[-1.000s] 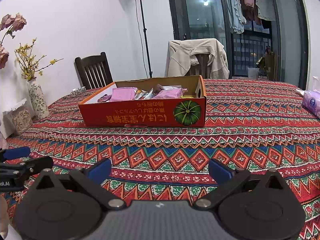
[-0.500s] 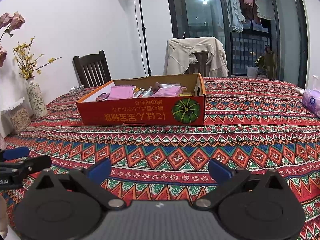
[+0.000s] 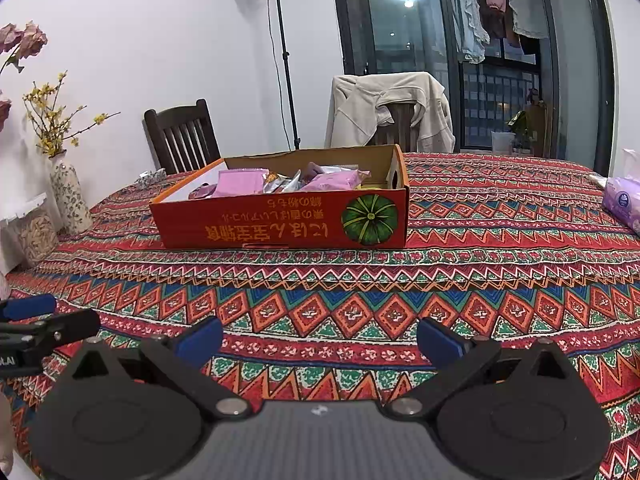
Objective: Organize snacks
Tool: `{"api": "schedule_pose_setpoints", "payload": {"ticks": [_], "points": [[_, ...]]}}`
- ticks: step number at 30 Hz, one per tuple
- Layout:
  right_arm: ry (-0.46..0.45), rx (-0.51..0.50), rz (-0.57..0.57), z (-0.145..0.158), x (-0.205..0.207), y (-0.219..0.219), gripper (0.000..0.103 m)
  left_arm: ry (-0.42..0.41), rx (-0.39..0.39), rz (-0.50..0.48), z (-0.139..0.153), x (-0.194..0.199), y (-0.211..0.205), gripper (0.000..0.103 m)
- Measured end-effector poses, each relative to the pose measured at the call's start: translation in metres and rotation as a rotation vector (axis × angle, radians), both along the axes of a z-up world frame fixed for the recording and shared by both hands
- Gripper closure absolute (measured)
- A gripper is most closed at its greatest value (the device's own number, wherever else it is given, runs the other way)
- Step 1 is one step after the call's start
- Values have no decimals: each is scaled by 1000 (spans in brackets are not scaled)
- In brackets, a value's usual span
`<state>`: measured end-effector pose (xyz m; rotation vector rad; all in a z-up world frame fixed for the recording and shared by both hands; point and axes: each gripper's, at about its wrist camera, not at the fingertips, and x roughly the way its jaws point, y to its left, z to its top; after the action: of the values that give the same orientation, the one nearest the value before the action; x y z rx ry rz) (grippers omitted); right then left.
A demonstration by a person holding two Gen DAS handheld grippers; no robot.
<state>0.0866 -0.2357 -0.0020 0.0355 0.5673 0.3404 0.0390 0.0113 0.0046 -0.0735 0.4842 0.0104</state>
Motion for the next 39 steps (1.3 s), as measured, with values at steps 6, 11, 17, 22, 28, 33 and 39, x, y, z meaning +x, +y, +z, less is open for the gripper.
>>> {"api": "schedule_pose_setpoints", "payload": {"ticks": [6,11,17,22,28,33,39], "points": [[1,0,-4,0,0,0,0,-1,-2,-1,0,0,0,0],[2,0,-4,-1,0,-1,0,0,-4,6,0,1,0,0],[3,-1,-7,-1,0,-2,0,2,-7,10,0,1,2,0],[4,-1,-7,-1,0,-2,0,1,-12,6,-1,1,3,0],[6,-3,-10,-2,1,-3,0,3,-18,7,-1,1,4,0],[6,-4,-11,-3,1,-4,0,5,-22,14,-2,2,4,0],[10,-5,-12,-5,0,-5,0,17,-31,20,-3,3,7,0]]}}
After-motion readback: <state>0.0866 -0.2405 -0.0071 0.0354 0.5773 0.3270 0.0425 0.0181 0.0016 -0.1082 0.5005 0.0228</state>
